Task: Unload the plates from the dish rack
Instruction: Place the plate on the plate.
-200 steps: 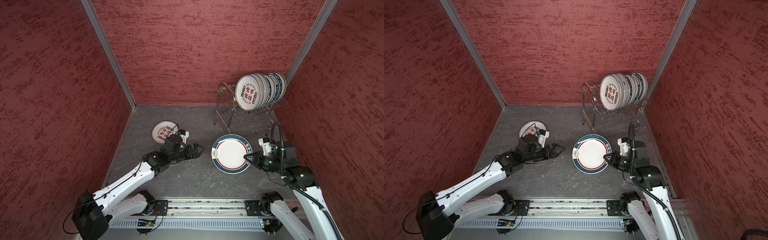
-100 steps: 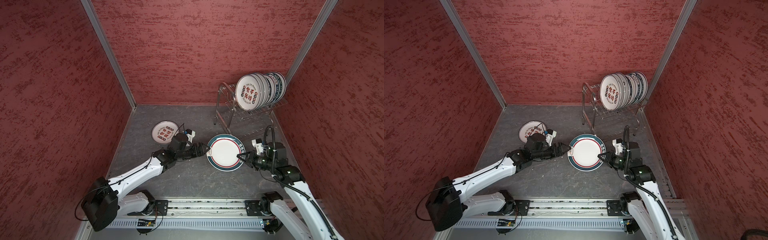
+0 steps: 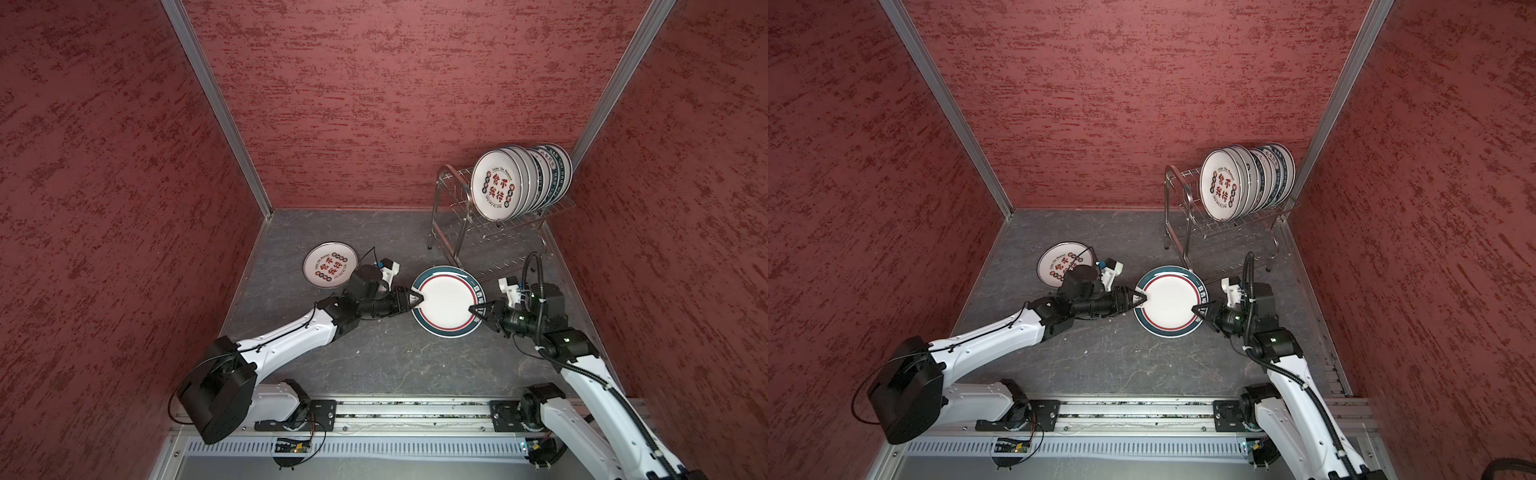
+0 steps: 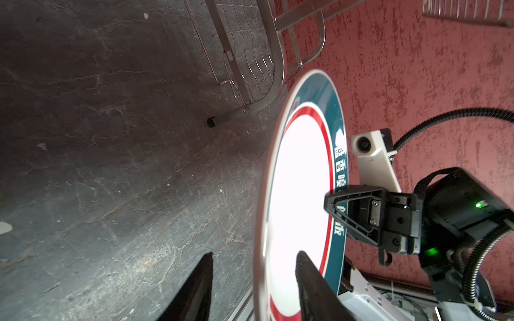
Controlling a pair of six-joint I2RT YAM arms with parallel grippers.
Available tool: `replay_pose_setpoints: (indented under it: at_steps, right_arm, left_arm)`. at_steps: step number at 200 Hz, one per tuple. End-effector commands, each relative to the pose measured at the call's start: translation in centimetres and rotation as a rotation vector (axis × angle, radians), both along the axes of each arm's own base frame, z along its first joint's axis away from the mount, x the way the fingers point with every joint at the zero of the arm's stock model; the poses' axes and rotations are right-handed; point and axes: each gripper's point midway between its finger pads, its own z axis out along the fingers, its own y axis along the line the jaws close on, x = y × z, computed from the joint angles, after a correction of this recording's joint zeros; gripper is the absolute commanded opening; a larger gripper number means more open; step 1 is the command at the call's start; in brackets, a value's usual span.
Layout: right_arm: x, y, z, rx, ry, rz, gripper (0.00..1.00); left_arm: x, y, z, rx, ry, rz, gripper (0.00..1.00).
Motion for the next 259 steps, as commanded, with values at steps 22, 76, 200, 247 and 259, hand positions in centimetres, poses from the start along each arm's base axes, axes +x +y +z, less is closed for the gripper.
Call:
replay_pose_setpoints:
  at_steps: [22,76,200,247,259]
  right_arm:
    - [1.1,0.8,1.8,0.053,-0.088,0.024,0.00]
    - [1.4,1.0,1.1,0.046,-0.076,0.025,0.08]
    - [2.1,0.2,1.1,0.004,-0.081,-0.032,0.59]
    - [2.5,-1.9,0.0,-0.149,-0.024,-0.121,0.72]
    - [2.4,-2.7,-0.5,-0.202,0.002,-0.146,0.74]
  left_arm:
    - [-0.1,-0.9,-0.2,-0.031,0.024,-0.050,0.37]
    - [0.2,-1.0,-0.3,-0.034,0.037,-0.057,0.21]
    - [0.7,0.7,-1.5,-0.011,0.136,-0.027,0.00]
    - [1.5,5.2,-0.8,0.013,0.125,0.061,0.00]
    - [1.7,6.8,-0.5,0.015,0.124,0.096,0.00]
